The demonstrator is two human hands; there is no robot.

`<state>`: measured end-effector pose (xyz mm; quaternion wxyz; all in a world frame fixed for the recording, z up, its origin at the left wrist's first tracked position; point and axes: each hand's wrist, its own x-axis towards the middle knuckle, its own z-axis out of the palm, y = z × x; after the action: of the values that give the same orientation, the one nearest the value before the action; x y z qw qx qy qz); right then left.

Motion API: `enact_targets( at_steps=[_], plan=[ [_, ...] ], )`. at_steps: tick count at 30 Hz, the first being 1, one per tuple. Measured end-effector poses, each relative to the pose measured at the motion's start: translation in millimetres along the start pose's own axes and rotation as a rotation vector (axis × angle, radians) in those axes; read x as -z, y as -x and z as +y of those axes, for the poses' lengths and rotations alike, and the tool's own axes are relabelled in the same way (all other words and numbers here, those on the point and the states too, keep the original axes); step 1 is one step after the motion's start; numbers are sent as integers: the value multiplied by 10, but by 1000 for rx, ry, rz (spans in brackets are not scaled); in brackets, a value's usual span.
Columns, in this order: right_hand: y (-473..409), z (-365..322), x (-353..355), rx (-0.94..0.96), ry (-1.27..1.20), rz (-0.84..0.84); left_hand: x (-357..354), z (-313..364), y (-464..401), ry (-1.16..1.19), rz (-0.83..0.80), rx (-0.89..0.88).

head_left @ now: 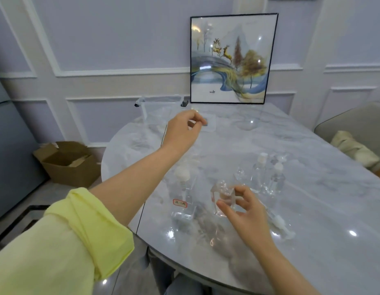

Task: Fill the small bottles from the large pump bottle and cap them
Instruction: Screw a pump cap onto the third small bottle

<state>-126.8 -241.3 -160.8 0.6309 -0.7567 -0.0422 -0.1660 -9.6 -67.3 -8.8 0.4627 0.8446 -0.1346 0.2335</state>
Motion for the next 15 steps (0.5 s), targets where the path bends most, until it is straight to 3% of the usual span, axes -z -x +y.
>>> enact_targets(
  at_steps=[10,15],
  plan=[
    [210,115,104,20,394,47,-182,208,692,28,-31,-442],
    [252,195,154,17,449,54,-389,69,1162,100,-153,-403]
  ],
)
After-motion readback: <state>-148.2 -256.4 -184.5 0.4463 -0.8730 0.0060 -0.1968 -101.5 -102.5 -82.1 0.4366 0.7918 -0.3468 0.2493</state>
